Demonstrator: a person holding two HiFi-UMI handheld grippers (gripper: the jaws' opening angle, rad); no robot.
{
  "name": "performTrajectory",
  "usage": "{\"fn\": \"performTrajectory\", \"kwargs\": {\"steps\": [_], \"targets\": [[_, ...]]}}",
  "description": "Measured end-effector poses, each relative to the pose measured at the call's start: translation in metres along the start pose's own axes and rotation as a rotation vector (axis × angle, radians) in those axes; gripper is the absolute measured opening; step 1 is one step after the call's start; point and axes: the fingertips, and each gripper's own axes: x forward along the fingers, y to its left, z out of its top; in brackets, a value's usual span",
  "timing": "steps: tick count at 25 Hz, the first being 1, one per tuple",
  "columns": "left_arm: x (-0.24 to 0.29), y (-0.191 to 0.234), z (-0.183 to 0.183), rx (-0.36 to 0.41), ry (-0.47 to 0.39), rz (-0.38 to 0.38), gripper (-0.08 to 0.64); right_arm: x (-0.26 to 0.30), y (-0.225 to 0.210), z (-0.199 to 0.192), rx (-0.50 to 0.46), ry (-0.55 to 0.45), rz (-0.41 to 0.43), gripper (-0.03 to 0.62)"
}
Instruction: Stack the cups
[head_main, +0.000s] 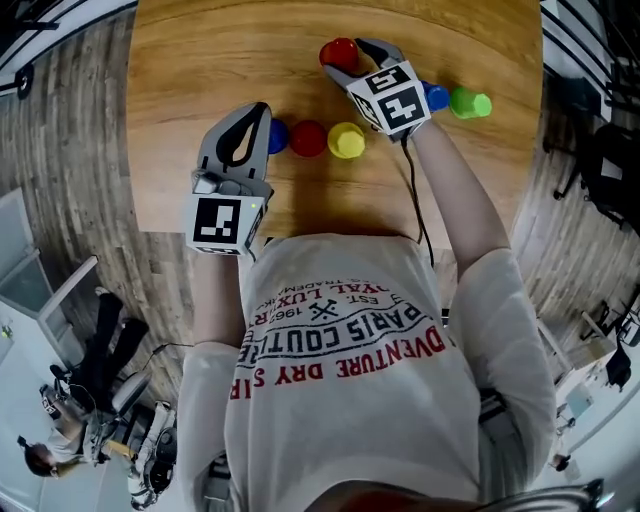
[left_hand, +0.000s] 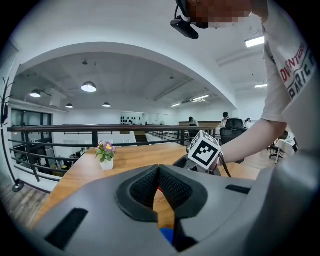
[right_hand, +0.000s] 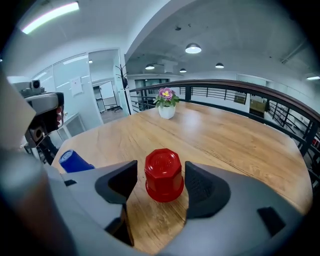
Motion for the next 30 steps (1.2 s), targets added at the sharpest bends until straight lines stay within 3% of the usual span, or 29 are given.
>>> {"fn": "performTrajectory", "kwargs": {"steps": [5, 9, 21, 30], "targets": [[0.001, 0.001, -0.003, 0.000, 0.008, 0.011, 0.017, 0.007, -0.006, -0.002, -0.006, 0.010, -0.035, 0.249], [-0.002, -0.001, -0.003, 0.006, 0.006, 0.005, 0.016, 0.002, -0.009, -0.002, -0.011, 0.003, -0.047, 0.247], [-0.019, -0.009, 0.033, 0.062, -0.085, -0.100, 0.016, -0.062, 0.004, 0.024, -0.014, -0.044, -0.142, 0.245], [-0.050, -0.010, 0.040, 0.089, -0.129, -0.168, 0.016, -0.111, 0.073, 0.039, 0.032, -0.086, -0.145, 0.245]]}}
